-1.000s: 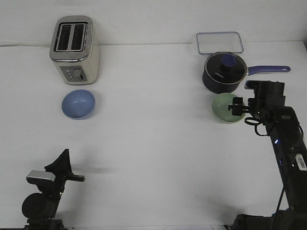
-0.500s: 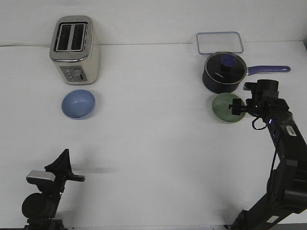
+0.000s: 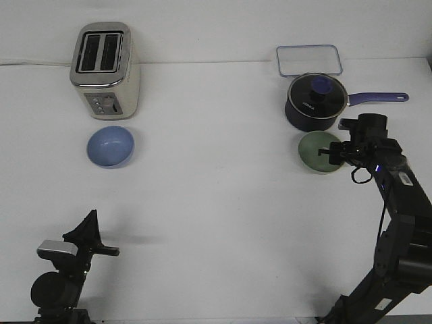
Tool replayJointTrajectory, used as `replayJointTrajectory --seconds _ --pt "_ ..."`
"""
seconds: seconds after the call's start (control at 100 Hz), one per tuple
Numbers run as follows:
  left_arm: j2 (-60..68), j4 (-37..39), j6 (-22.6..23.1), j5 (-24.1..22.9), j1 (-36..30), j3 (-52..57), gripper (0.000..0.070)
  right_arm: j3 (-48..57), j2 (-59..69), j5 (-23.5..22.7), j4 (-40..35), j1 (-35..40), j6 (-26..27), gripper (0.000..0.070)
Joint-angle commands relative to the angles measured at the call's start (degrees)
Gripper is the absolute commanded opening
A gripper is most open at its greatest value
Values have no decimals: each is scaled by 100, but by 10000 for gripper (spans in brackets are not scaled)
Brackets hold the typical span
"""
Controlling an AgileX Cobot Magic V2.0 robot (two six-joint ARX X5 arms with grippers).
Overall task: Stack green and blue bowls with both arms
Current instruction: 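Reach the right gripper forward and grasp the rim of the pale green bowl, then lift the green bowl with the right gripper and set it down mid-table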
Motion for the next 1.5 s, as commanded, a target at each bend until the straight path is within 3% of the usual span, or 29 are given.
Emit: replayJointTrajectory --seconds 0.0,0.33,0.67,0.95,1.14,1.32,1.49 --pt "-11 68 -13 -13 -2 -111 12 138 116 -17 -7 -7 -83 3" --pt "-11 68 -11 -13 -2 -111 12 140 11 -76 -160 -11 -11 0" --pt "-11 66 -11 -15 -2 -111 12 144 -1113 -1207 -542 105 264 0" --pt "-11 66 -11 -13 -2 -111 12 144 -1884 -1971 -1097 761 476 0" --pt "-11 66 -11 -13 -2 -111 12 140 -1860 -1882 -1117 1716 621 0" --pt "-11 66 -11 -13 -2 -111 12 103 -1611 -1303 -962 2710 846 0" --pt "-11 66 -13 -15 -2 -111 12 83 -1207 -1303 -697 3379 957 0"
